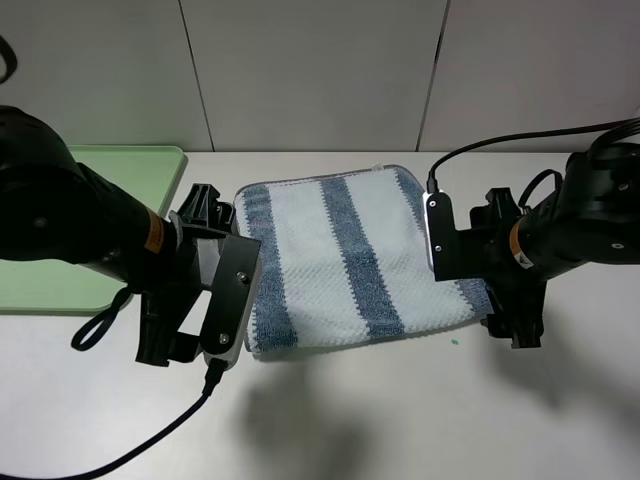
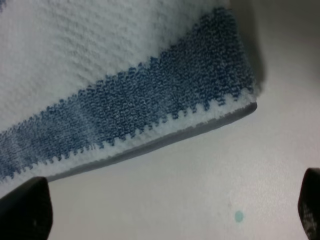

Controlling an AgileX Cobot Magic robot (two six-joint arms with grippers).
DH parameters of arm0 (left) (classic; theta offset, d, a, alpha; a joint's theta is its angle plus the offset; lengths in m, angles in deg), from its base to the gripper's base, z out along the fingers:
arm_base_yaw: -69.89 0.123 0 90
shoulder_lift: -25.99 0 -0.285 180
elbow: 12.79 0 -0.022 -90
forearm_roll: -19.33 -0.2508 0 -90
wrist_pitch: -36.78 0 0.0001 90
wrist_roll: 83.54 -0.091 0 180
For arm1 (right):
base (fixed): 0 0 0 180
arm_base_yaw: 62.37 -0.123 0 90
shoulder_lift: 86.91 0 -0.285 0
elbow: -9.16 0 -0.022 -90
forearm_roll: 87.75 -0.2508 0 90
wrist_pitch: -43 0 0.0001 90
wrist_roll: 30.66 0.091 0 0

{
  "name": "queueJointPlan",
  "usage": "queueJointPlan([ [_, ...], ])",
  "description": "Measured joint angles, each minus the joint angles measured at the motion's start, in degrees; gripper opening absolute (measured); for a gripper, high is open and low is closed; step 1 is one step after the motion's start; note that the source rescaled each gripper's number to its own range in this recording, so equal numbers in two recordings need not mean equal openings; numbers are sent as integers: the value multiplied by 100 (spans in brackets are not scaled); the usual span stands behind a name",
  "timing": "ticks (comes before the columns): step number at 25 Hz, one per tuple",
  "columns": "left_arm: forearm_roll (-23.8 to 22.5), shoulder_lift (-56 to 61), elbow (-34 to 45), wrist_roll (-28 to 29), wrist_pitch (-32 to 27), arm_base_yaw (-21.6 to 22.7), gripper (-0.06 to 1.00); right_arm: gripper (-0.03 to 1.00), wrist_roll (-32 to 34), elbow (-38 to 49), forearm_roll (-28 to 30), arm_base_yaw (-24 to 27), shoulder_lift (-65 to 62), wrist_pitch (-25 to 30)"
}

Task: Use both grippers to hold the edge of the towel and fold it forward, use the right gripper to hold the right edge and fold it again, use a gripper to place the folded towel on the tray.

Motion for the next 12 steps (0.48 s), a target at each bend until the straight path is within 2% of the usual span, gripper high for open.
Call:
queueJointPlan([
  [6,0,0,0,7,18,0,97,100,-144,0,7,415,121,-395],
  [12,0,0,0,19,109,0,97,100,-352,-6,108,476,623,-526],
])
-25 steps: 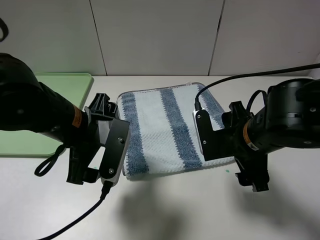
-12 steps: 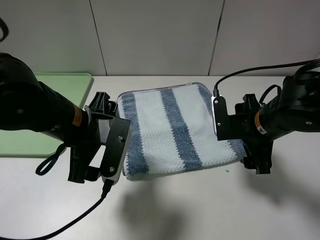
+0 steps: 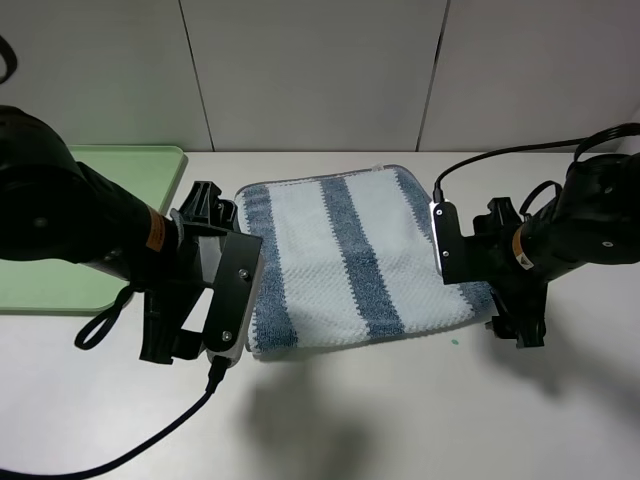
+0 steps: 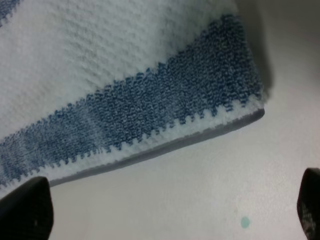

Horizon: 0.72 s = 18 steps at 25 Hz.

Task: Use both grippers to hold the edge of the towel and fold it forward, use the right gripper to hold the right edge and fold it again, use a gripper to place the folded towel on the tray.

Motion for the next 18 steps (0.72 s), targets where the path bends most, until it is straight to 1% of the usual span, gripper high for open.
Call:
queueJointPlan([
  [5,0,0,0,7,6,0,97,100,-17,-14,204,12,412,-97],
  [9,0,0,0,28,13,0,97,100,-24,-59,428,119,579,-191],
  [12,0,0,0,33,23,0,97,100,-27,-88,585,205,646,-290],
  [18,0,0,0,39,53,0,97,100,-44,-108,796,217,700,-377],
])
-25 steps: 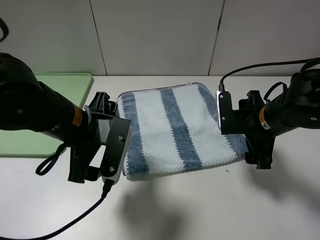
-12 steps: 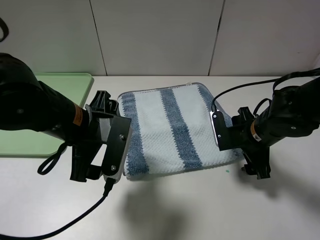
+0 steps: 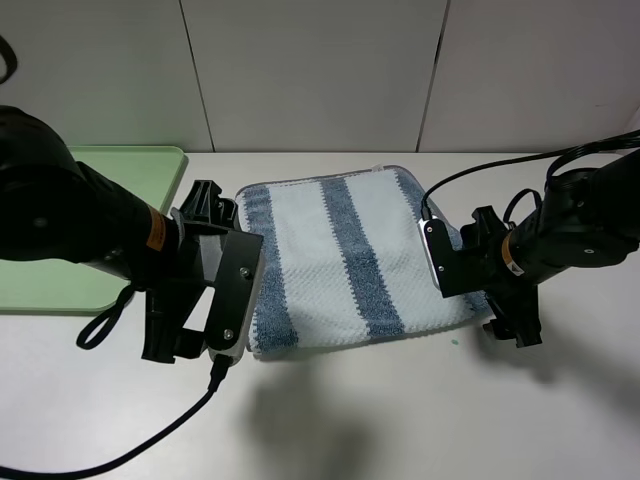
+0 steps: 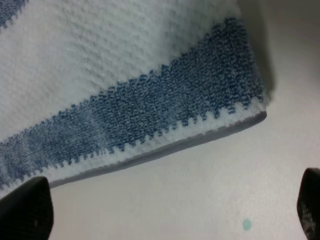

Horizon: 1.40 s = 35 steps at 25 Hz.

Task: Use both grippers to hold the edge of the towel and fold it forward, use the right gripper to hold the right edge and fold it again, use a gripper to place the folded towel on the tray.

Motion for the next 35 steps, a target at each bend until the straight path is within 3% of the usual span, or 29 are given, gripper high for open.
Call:
queueJointPlan([
  [3,0,0,0,0,6,0,97,94,0,0,14,5,12,-1],
  [13,0,0,0,0,67,0,95,51,60,0,37,30,120,-1],
  [21,0,0,0,4,86,0,93,25,197,6,-137,30,151,10],
  [25,0,0,0,4,86,0,93,2,213,6,-158,30,162,30],
  [35,0,0,0,4,86,0,93,0,213,6,-141,30,162,60],
])
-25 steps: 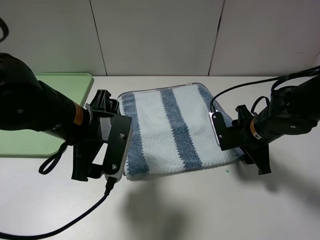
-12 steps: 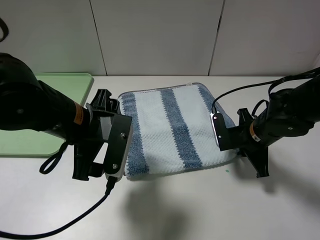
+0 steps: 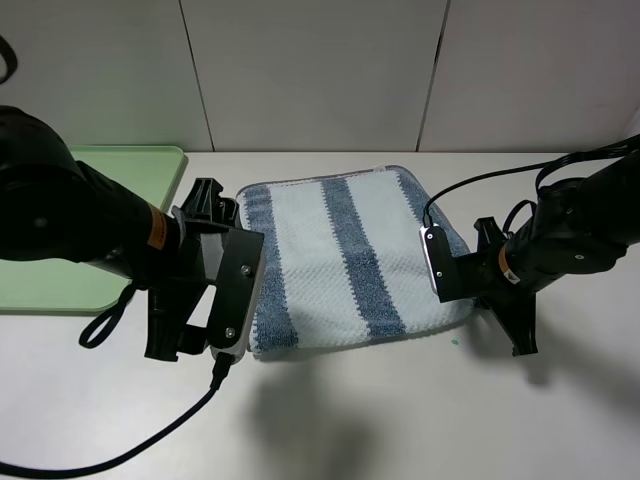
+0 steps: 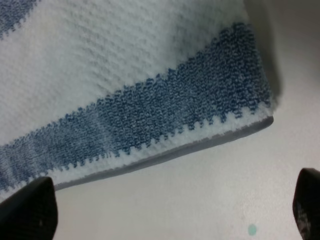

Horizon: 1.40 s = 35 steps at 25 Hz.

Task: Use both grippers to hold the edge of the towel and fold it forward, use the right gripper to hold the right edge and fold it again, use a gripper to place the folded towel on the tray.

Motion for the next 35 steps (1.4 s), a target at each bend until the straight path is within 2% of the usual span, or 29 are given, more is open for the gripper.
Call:
queueJointPlan([
  [7,0,-26,0,105,69,0,92,0,0,0,0,0,0,5],
  [11,0,-372,0,303,269,0,92,0,0,0,0,0,0,5],
  [20,0,-1332,-6,349,929,-4,92,0,0,0,-18,0,0,5],
  [29,0,-1391,-6,349,1350,-403,92,0,0,0,-18,0,0,5],
  [35,-10,-1393,-6,349,1552,-417,92,0,0,0,-18,0,0,5],
])
